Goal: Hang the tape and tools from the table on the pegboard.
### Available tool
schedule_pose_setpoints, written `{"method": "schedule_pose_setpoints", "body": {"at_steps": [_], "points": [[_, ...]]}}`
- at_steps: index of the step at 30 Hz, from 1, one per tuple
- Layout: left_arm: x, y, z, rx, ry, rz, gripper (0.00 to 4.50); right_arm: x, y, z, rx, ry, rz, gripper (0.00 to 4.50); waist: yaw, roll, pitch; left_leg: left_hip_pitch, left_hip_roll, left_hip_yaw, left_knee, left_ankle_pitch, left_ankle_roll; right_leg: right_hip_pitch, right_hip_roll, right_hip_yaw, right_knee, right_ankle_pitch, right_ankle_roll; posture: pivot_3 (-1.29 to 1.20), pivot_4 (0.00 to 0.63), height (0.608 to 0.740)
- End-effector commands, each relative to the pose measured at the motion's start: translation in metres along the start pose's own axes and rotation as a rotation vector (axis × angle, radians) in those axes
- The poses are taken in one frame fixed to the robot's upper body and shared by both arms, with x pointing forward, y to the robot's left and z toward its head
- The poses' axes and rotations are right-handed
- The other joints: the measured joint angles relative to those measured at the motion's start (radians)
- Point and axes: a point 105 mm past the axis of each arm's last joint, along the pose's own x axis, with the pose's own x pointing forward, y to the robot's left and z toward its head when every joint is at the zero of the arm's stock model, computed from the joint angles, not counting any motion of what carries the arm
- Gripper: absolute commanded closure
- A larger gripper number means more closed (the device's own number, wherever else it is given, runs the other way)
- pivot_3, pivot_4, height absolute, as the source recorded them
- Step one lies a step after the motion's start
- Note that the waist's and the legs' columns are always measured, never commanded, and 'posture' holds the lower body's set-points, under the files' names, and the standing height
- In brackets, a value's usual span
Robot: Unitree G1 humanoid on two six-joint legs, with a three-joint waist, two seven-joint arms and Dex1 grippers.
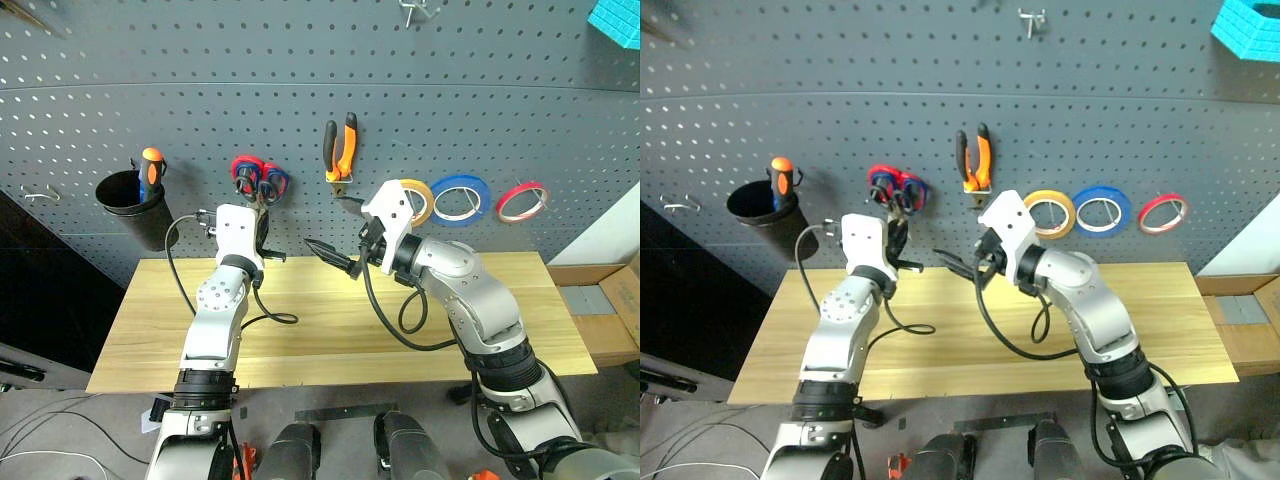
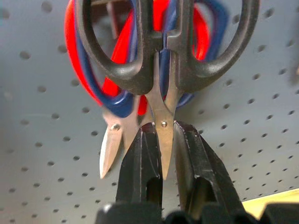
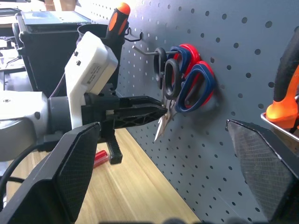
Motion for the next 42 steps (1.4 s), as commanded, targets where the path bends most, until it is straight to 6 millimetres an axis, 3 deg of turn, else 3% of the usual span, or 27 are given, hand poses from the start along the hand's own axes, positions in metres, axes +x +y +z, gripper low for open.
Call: {"method": "schedule_pose_setpoints", "body": {"at_steps": [1, 7, 9, 12, 14, 16, 19, 23, 25, 30, 35, 42], "points": [[-0.001, 0.004, 0.005, 0.004, -0.014, 0.018, 4.42, -0.001, 0.002, 0.012, -0.031, -0.049, 0.013, 0.00, 0.000, 0.000, 0.000, 0.000, 0.000, 0.000, 0.000, 0.000, 0.000, 0.000, 0.000, 0.000, 0.000, 0.000, 0.000, -0.05, 0.158, 0.740], [-0.001, 0.014, 0.006, -0.015, -0.008, 0.067, 2.42, -0.003, 0.003, 0.011, -0.030, -0.045, 0.022, 0.00, 0.000, 0.000, -0.001, 0.000, 0.000, 0.000, 0.000, 0.000, 0.000, 0.000, 0.000, 0.000, 0.000, 0.000, 0.000, -0.04, 0.157, 0.740], [-0.004, 0.017, -0.002, -0.024, 0.039, 0.064, 1.69, -0.004, 0.005, 0.010, -0.027, -0.044, 0.038, 0.00, 0.000, 0.000, -0.001, 0.000, 0.000, 0.000, 0.000, 0.000, 0.000, 0.000, 0.000, 0.000, 0.000, 0.000, 0.000, -0.04, 0.157, 0.740], [-0.015, 0.027, -0.018, -0.195, 0.172, 0.039, 1.69, -0.011, 0.021, 0.005, 0.007, -0.001, 0.158, 0.00, -0.002, 0.000, -0.001, 0.000, 0.000, 0.000, 0.000, 0.000, 0.000, 0.000, 0.000, 0.001, 0.000, 0.000, 0.000, -0.03, 0.163, 0.740], [-0.025, 0.035, -0.028, -0.227, 0.250, 0.026, 1.69, -0.018, 0.035, 0.004, 0.024, 0.007, 0.236, 0.00, -0.002, 0.000, -0.001, 0.000, 0.000, 0.000, 0.000, 0.000, 0.000, -0.001, 0.000, 0.000, 0.000, 0.000, 0.000, -0.02, 0.165, 0.740], [-0.042, 0.053, -0.053, -0.203, 0.398, 0.041, 1.69, -0.025, 0.047, -0.006, 0.036, 0.051, 0.298, 0.00, -0.004, 0.000, -0.001, 0.000, 0.001, 0.000, 0.000, 0.000, 0.000, -0.001, 0.001, 0.000, 0.000, 0.000, 0.000, -0.02, 0.168, 0.740], [-0.056, 0.063, -0.071, -0.166, 0.513, 0.014, 1.69, -0.029, 0.054, -0.008, 0.121, 0.039, 0.339, 0.00, -0.003, 0.000, -0.001, 0.001, 0.001, 0.000, -0.001, -0.001, 0.001, -0.001, 0.001, 0.001, 0.001, 0.000, 0.000, -0.01, 0.168, 0.740], [-0.075, 0.091, -0.113, -0.207, 0.745, 0.117, 1.69, -0.026, 0.058, -0.028, 0.182, 0.083, 0.329, 0.00, 0.005, -0.001, -0.001, 0.004, 0.000, -0.001, -0.001, -0.002, 0.003, 0.003, 0.001, 0.000, 0.000, 0.000, 0.000, -0.01, 0.165, 0.740], [-0.074, 0.096, -0.119, -0.212, 0.771, 0.149, 1.69, -0.024, 0.060, -0.035, 0.172, 0.111, 0.321, 0.00, 0.007, -0.003, -0.003, 0.005, 0.000, -0.001, 0.000, -0.002, 0.004, 0.003, 0.001, -0.001, 0.000, 0.000, 0.000, -0.01, 0.163, 0.740], [-0.068, 0.101, -0.137, -0.251, 0.830, 0.227, 1.69, -0.024, 0.060, -0.037, 0.156, 0.128, 0.315, 0.00, 0.013, -0.006, -0.005, 0.005, 0.000, -0.001, 0.000, 0.000, 0.000, 0.002, 0.000, -0.001, 0.000, 0.000, 0.000, -0.02, 0.165, 0.740], [-0.056, 0.087, -0.143, -0.249, 0.830, 0.182, 1.69, -0.025, 0.059, -0.037, 0.147, 0.135, 0.308, 0.00, 0.012, -0.006, -0.005, 0.004, 0.000, -0.001, 0.000, 0.000, -0.001, 0.003, 0.000, 0.000, 0.000, 0.000, 0.000, -0.03, 0.170, 0.740], [-0.060, 0.083, -0.159, -0.231, 0.922, 0.208, 1.69, -0.026, 0.062, -0.040, 0.131, 0.155, 0.318, 0.00, 0.002, -0.006, -0.005, 0.004, 0.000, -0.001, -0.001, -0.001, 0.000, 0.002, 0.000, 0.001, 0.000, 0.000, 0.000, -0.03, 0.179, 0.740]]}}
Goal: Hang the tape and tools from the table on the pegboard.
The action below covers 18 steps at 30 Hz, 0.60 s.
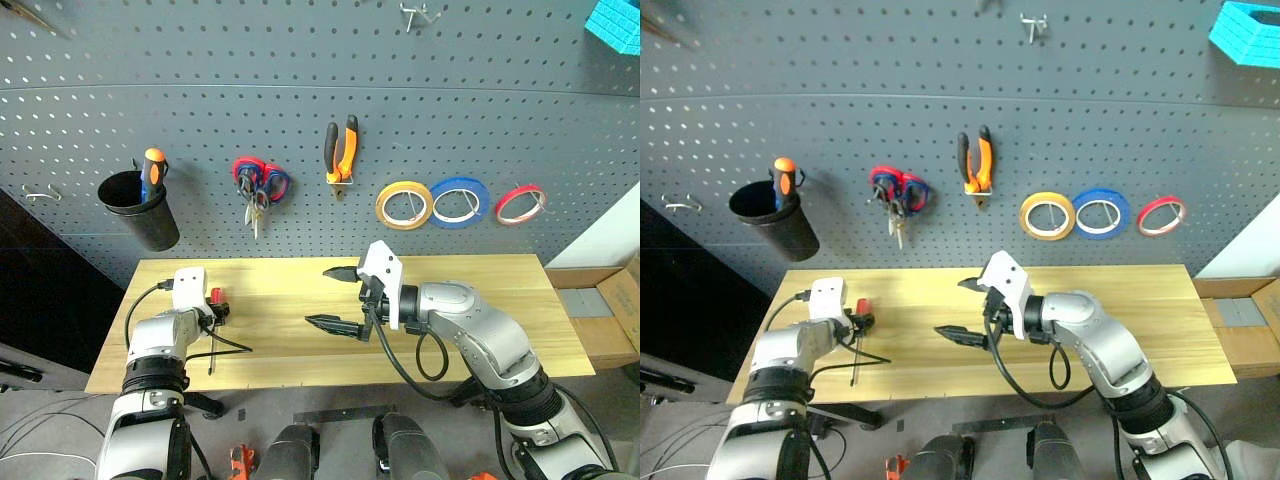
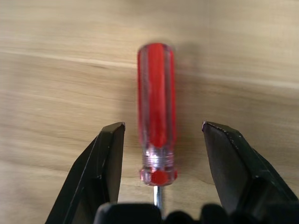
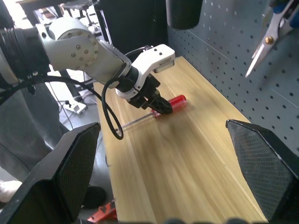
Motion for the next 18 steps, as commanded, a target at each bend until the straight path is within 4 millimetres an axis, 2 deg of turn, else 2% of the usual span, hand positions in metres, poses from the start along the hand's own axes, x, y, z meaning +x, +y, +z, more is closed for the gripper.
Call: {"method": "schedule_pose_setpoints", "body": {"at_steps": [1, 2, 5, 7, 8, 10, 12, 14, 18], "points": [[0.002, 0.007, 0.000, 0.009, 0.011, 0.051, 1.69, 0.000, 0.007, 0.012, -0.042, -0.035, 0.021, 0.00, -0.003, 0.000, 0.000, 0.000, 0.000, 0.000, 0.000, 0.000, 0.000, 0.000, 0.000, 0.000, 0.000, 0.000, 0.000, -0.03, 0.179, 0.740], [0.002, 0.010, -0.002, 0.014, 0.016, 0.067, 1.69, 0.001, 0.007, 0.013, -0.043, -0.035, 0.021, 0.00, -0.005, 0.000, 0.000, 0.000, 0.000, 0.000, 0.000, 0.000, 0.000, 0.000, 0.000, 0.000, 0.000, 0.000, 0.000, -0.03, 0.179, 0.740], [0.002, 0.016, -0.003, 0.021, 0.015, 0.100, 2.23, 0.002, 0.005, 0.012, -0.043, -0.032, 0.013, 0.00, -0.004, 0.000, 0.000, 0.000, 0.000, 0.000, 0.000, 0.000, 0.000, 0.000, 0.000, 0.000, 0.000, 0.000, 0.000, -0.03, 0.180, 0.740], [0.001, 0.018, -0.004, 0.020, 0.013, 0.113, 2.97, 0.002, 0.004, 0.012, -0.047, -0.029, 0.013, 0.00, -0.004, 0.000, 0.000, 0.000, 0.000, 0.000, 0.000, 0.000, 0.000, 0.000, 0.000, 0.000, 0.000, 0.000, 0.000, -0.02, 0.179, 0.740], [0.001, 0.020, -0.004, 0.025, 0.007, 0.121, 3.19, 0.003, 0.004, 0.012, -0.048, -0.028, 0.013, 0.00, -0.004, 0.000, 0.000, 0.000, 0.000, 0.000, 0.000, 0.000, 0.000, 0.000, 0.000, 0.000, 0.000, 0.000, 0.000, -0.02, 0.179, 0.740], [-0.002, 0.022, 0.006, 0.042, -0.066, 0.140, 3.71, 0.003, 0.004, 0.012, -0.051, -0.029, 0.016, 0.00, -0.004, 0.000, 0.000, 0.000, 0.000, 0.000, 0.000, 0.000, 0.000, 0.000, 0.000, 0.000, 0.000, 0.000, 0.000, -0.02, 0.177, 0.740], [-0.011, 0.018, 0.030, 0.105, -0.233, 0.120, 3.70, 0.003, 0.004, 0.014, -0.059, -0.033, 0.021, 0.00, -0.005, 0.000, 0.000, 0.000, 0.000, 0.000, 0.000, 0.000, 0.000, 0.000, 0.000, 0.000, 0.000, 0.000, 0.000, -0.02, 0.174, 0.740], [-0.038, 0.009, 0.065, 0.227, -0.508, 0.111, 3.70, 0.001, 0.004, 0.018, -0.073, -0.045, 0.030, 0.00, -0.004, 0.000, 0.000, -0.001, 0.000, 0.000, 0.000, 0.000, -0.001, -0.002, 0.000, 0.001, 0.000, 0.000, 0.000, -0.01, 0.172, 0.740], [-0.102, 0.001, 0.095, 0.161, -0.880, 0.046, 3.70, 0.001, 0.006, 0.031, -0.109, -0.088, 0.056, 0.00, 0.001, 0.000, 0.000, -0.004, 0.001, 0.000, 0.000, 0.000, -0.001, -0.003, -0.001, 0.002, -0.001, 0.000, 0.000, 0.00, 0.164, 0.740]]}}
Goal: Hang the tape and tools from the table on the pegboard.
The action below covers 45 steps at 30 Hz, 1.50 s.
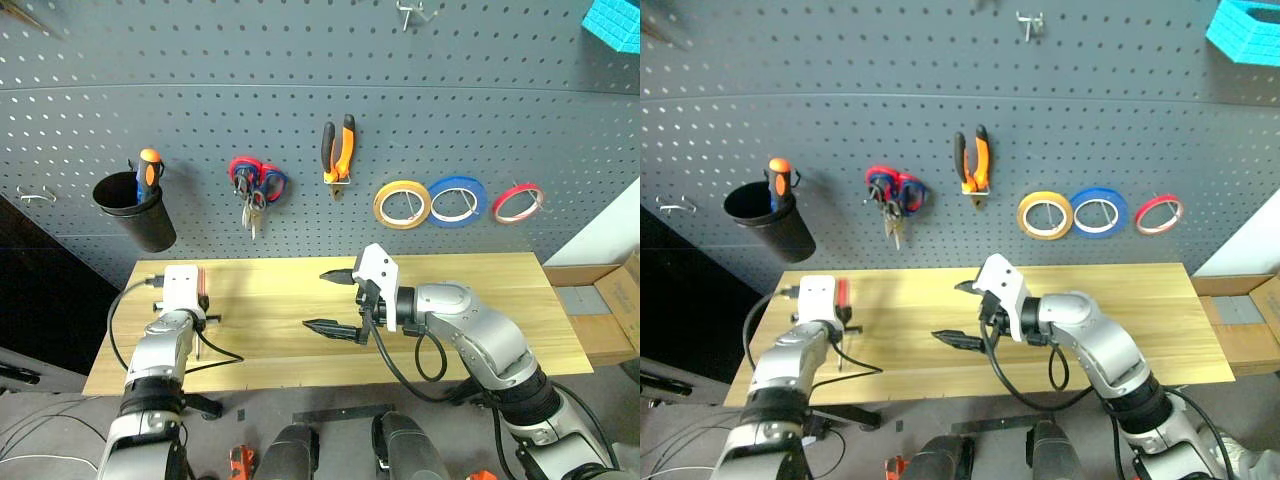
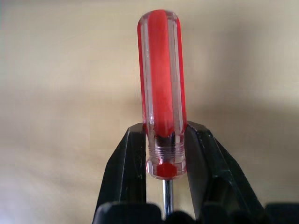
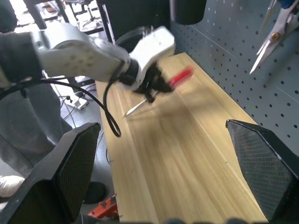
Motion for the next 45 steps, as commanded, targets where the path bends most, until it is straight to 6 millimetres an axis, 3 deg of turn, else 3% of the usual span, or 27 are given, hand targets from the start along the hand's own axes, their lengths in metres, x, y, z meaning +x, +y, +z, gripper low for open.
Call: {"method": "schedule_pose_setpoints", "body": {"at_steps": [1, 4, 6, 9, 12, 18, 21, 25, 36, 45], "points": [[-0.040, 0.009, 0.084, -0.055, -0.458, -0.005, 3.70, -0.002, 0.001, 0.027, -0.083, -0.090, 0.025, 0.00, 0.002, 0.000, 0.000, 0.000, 0.000, 0.000, 0.000, 0.000, 0.000, 0.000, 0.000, 0.000, 0.000, 0.000, 0.000, 0.01, 0.163, 0.740], [-0.078, 0.004, 0.104, -0.014, -0.634, -0.088, 3.70, -0.001, 0.005, 0.040, -0.114, -0.142, 0.068, 0.00, 0.001, 0.000, 0.000, 0.001, 0.000, 0.001, -0.001, 0.000, 0.000, 0.000, 0.000, 0.000, 0.000, 0.000, 0.000, 0.04, 0.156, 0.740], [-0.090, 0.002, 0.112, -0.008, -0.674, -0.104, 3.70, -0.001, 0.011, 0.049, -0.149, -0.174, 0.120, 0.00, 0.007, 0.001, -0.002, 0.001, 0.000, 0.001, -0.001, 0.000, 0.000, 0.001, 0.000, -0.001, 0.000, 0.000, 0.000, 0.07, 0.145, 0.740], [-0.107, 0.007, 0.144, 0.014, -0.787, -0.100, 3.70, 0.002, 0.014, 0.072, -0.209, -0.229, 0.175, 0.00, 0.023, 0.001, -0.002, 0.002, 0.000, 0.001, 0.000, -0.002, 0.004, 0.002, 0.001, -0.002, 0.000, 0.000, 0.000, 0.11, 0.133, 0.740], [-0.116, 0.018, 0.174, 0.027, -0.872, -0.069, 3.70, 0.006, 0.010, 0.085, -0.235, -0.269, 0.184, 0.00, 0.034, -0.001, -0.003, 0.003, 0.000, -0.001, 0.001, -0.001, 0.003, 0.003, 0.002, -0.003, 0.001, 0.000, -0.001, 0.13, 0.126, 0.740], [-0.135, 0.044, 0.248, -0.003, -1.055, 0.027, 3.70, 0.015, 0.007, 0.087, -0.261, -0.280, 0.200, 0.00, 0.062, -0.006, -0.012, 0.002, -0.001, -0.001, 0.000, 0.001, -0.001, 0.002, 0.003, -0.004, 0.000, 0.001, -0.001, 0.16, 0.120, 0.740], [-0.134, 0.049, 0.263, -0.016, -1.068, 0.069, 3.70, 0.017, 0.008, 0.087, -0.268, -0.282, 0.203, 0.00, 0.072, -0.007, -0.013, 0.002, -0.001, -0.001, 0.000, 0.001, -0.001, 0.002, 0.004, -0.004, 0.000, 0.001, -0.001, 0.16, 0.120, 0.740], [-0.119, 0.056, 0.263, -0.031, -1.064, 0.110, 3.70, 0.016, 0.008, 0.086, -0.272, -0.279, 0.201, 0.00, 0.074, -0.007, -0.013, 0.003, 0.000, 0.000, -0.001, 0.001, -0.002, 0.002, 0.007, -0.002, 0.001, 0.001, -0.001, 0.15, 0.124, 0.740], [-0.063, 0.045, 0.233, -0.030, -0.960, 0.102, 3.70, 0.014, 0.006, 0.086, -0.263, -0.270, 0.155, 0.00, 0.074, -0.007, -0.014, 0.003, 0.000, 0.000, 0.000, 0.002, -0.002, 0.001, 0.007, -0.002, 0.000, 0.001, -0.001, 0.11, 0.124, 0.740], [-0.049, 0.037, 0.205, -0.025, -0.870, 0.109, 3.70, 0.013, 0.002, 0.085, -0.254, -0.256, 0.124, 0.00, 0.061, -0.008, -0.014, 0.002, 0.000, 0.000, 0.000, 0.001, -0.002, 0.000, 0.006, -0.001, 0.001, 0.001, -0.001, 0.08, 0.124, 0.740]]}}
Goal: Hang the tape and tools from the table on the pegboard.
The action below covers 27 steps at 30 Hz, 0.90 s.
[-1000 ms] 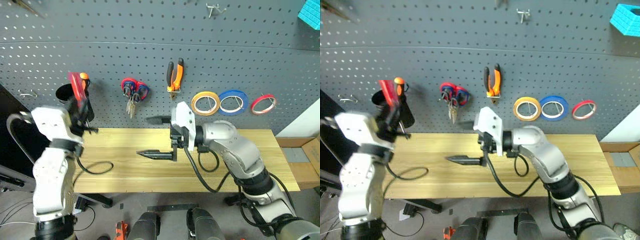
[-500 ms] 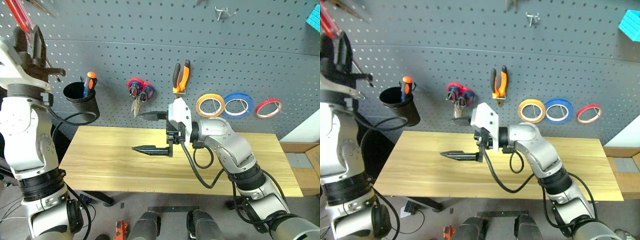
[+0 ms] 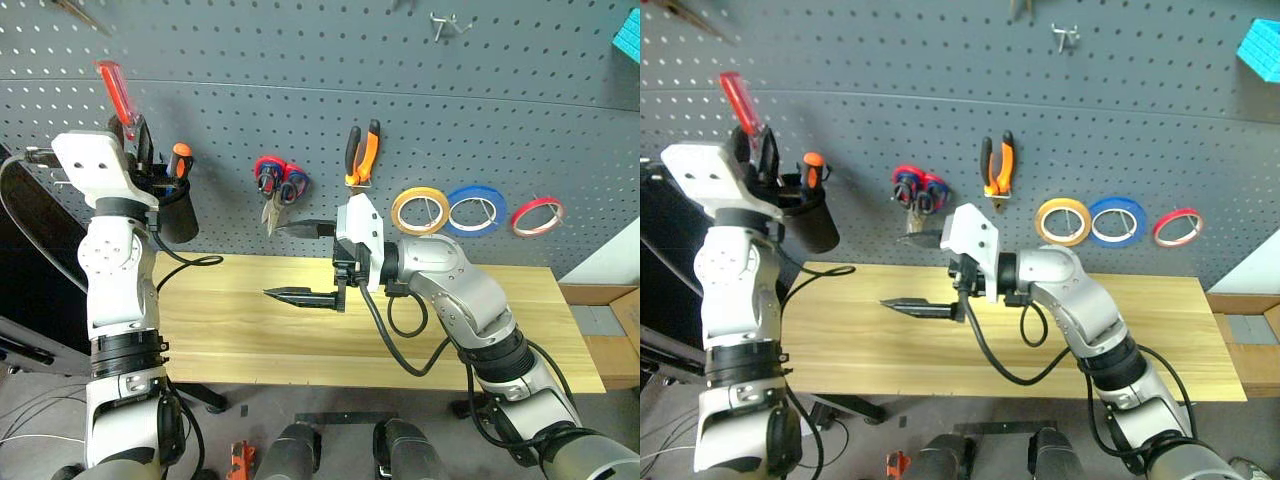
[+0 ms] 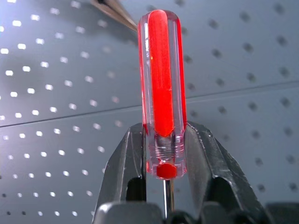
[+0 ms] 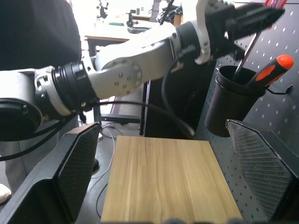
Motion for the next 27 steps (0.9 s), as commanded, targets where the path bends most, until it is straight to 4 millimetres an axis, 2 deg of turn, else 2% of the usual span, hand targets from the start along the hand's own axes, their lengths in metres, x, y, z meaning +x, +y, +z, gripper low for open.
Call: {"method": "schedule_pose_setpoints", "body": {"at_steps": [1, 9, 11, 14, 19, 23, 27], "points": [[-0.005, 0.007, 0.009, -0.014, -0.023, 0.021, 3.35, -0.002, -0.002, 0.011, -0.033, -0.015, -0.021, 0.00, -0.011, 0.000, 0.000, 0.000, 0.000, 0.000, 0.000, 0.000, 0.000, 0.000, -0.001, 0.000, 0.000, 0.000, 0.000, 0.08, 0.124, 0.740], [-0.013, 0.007, 0.010, 0.017, -0.020, 0.025, 0.62, -0.001, -0.002, 0.010, -0.022, -0.013, -0.022, 0.00, -0.017, 0.000, 0.000, 0.000, 0.000, 0.000, 0.000, 0.000, 0.000, 0.000, -0.002, 0.000, 0.000, 0.000, 0.000, 0.08, 0.128, 0.740], [-0.015, -0.005, 0.020, 0.041, -0.066, -0.053, 0.05, -0.003, -0.004, 0.008, -0.021, -0.007, -0.028, 0.00, -0.017, 0.000, 0.000, 0.000, 0.000, 0.000, 0.000, 0.000, 0.000, 0.000, -0.002, 0.000, 0.000, 0.000, 0.000, 0.08, 0.130, 0.740], [-0.018, -0.014, 0.032, 0.011, -0.089, -0.113, 0.05, -0.009, -0.009, 0.010, -0.010, -0.017, -0.053, 0.00, -0.017, 0.000, 0.000, 0.000, 0.000, 0.000, 0.000, 0.000, 0.000, 0.000, -0.002, 0.000, 0.000, 0.000, 0.000, 0.08, 0.133, 0.740], [-0.026, -0.013, 0.048, 0.020, -0.096, -0.186, 0.05, -0.029, -0.024, 0.012, 0.028, -0.037, -0.132, 0.00, -0.017, 0.000, 0.000, 0.000, 0.000, 0.000, 0.000, 0.000, 0.000, 0.001, -0.003, 0.000, 0.000, 0.000, 0.000, 0.08, 0.140, 0.740], [-0.034, -0.012, 0.060, -0.013, -0.069, -0.275, 0.05, -0.053, -0.042, -0.003, 0.060, 0.027, -0.268, 0.00, -0.018, 0.000, 0.000, 0.000, 0.000, 0.000, 0.000, -0.001, 0.001, 0.000, -0.003, 0.000, 0.000, 0.000, 0.000, 0.06, 0.148, 0.740], [-0.044, -0.019, 0.059, -0.052, -0.013, -0.383, 0.05, -0.079, -0.049, -0.013, 0.071, 0.076, -0.347, 0.00, -0.018, 0.000, 0.000, 0.000, 0.000, 0.000, 0.000, -0.001, 0.001, 0.001, -0.003, 0.000, 0.000, 0.000, 0.000, 0.05, 0.152, 0.740]]}}
